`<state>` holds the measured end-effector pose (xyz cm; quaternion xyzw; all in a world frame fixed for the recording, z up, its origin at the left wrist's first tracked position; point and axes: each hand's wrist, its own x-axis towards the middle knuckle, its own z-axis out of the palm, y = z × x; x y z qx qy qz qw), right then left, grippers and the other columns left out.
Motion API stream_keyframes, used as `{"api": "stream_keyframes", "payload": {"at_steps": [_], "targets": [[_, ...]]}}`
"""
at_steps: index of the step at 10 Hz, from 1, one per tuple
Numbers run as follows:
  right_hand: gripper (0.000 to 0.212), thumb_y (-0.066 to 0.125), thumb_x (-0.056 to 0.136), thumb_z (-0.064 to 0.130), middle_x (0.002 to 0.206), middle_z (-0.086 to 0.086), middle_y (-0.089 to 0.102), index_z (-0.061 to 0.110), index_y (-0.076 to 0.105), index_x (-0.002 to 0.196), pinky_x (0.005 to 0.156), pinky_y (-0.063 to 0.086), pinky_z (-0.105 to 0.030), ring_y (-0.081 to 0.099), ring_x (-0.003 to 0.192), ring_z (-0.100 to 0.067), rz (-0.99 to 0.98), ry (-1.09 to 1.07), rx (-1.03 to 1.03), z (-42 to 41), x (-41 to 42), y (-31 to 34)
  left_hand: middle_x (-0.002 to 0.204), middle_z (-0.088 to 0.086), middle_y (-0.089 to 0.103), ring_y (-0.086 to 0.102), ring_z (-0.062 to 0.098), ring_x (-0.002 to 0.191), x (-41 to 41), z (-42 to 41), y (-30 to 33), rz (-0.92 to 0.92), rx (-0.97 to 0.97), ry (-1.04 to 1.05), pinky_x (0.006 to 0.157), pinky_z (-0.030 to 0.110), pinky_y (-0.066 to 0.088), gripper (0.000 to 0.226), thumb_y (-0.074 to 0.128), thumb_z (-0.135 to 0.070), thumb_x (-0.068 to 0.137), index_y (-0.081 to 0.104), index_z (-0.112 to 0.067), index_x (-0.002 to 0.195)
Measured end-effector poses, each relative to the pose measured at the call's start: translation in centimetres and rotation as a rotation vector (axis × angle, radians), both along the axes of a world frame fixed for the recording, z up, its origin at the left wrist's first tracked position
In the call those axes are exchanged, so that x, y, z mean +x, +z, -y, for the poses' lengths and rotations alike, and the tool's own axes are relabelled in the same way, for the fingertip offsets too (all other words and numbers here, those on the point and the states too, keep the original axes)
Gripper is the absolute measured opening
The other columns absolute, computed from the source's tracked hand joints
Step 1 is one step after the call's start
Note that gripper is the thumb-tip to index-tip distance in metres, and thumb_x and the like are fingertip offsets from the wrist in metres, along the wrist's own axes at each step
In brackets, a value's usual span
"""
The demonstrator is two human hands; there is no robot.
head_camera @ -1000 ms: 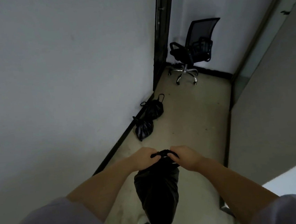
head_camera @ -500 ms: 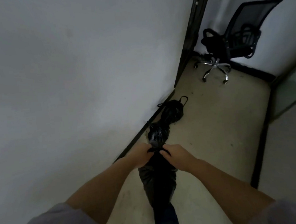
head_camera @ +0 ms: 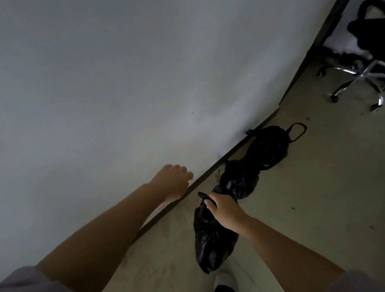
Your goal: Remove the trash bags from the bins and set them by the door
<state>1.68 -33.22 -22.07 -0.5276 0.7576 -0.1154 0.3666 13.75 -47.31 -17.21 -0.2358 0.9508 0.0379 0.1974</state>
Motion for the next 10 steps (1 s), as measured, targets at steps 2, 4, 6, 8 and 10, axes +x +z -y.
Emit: {"api": "stream_keyframes", "payload": {"at_steps": [2,4,6,8,10], "targets": [[0.039,0.034,0.101,0.03,0.062,0.012,0.028,0.034,0.021,0.065,0.045,0.022,-0.02,0.027,0.051,-0.001,-0.094,-0.003,-0.092,2.6,-2.5,-12.1,0.15,0.014,0.035,0.024,0.027,0.144,3.9,6.6,-7.5,0.075,-0.514,-0.341,0.115,0.046,-0.015,0.042,0.033,-0.023,0.098,0.043,-0.013,0.138],[0.031,0.034,0.101,0.032,0.063,0.004,0.035,0.012,0.037,0.077,0.052,0.028,-0.03,0.037,0.054,-0.013,-0.194,0.059,-0.127,2.5,-2.4,-25.1,0.137,0.016,0.054,0.045,0.033,0.133,7.2,10.1,-11.8,0.051,-0.844,-0.575,0.114,0.046,-0.015,0.029,0.058,-0.014,0.086,0.068,-0.012,0.113],[0.038,0.035,0.101,0.031,0.059,0.005,0.033,0.023,0.026,0.065,0.057,0.032,-0.035,0.031,0.05,-0.008,-0.186,0.042,-0.167,2.8,-3.2,-30.9,0.116,0.024,0.065,0.06,0.04,0.114,7.4,11.5,-12.6,-0.19,-0.875,-0.717,0.115,0.048,0.004,0.054,0.018,0.0,0.094,0.072,-0.004,0.087],[0.038,0.042,0.098,0.036,0.12,-0.007,0.05,0.011,0.045,0.126,0.099,0.043,-0.038,0.049,0.113,-0.024,-0.184,0.121,0.059,1.0,-4.1,-25.1,0.125,0.018,0.062,0.056,0.032,0.123,6.8,9.8,-11.1,0.009,-0.832,-0.576,0.12,0.048,0.006,0.035,0.041,-0.013,0.087,0.075,-0.01,0.095],[0.064,0.043,0.097,0.039,0.154,-0.007,0.023,0.022,0.012,0.151,0.11,0.03,-0.033,0.028,0.14,-0.023,-0.059,0.102,0.199,-2.4,-7.3,-10.9,0.157,0.014,0.019,0.009,0.028,0.148,5.3,5.6,-7.7,0.229,-0.478,-0.402,0.114,0.048,-0.015,0.042,0.031,-0.023,0.101,0.04,-0.015,0.142]]}}
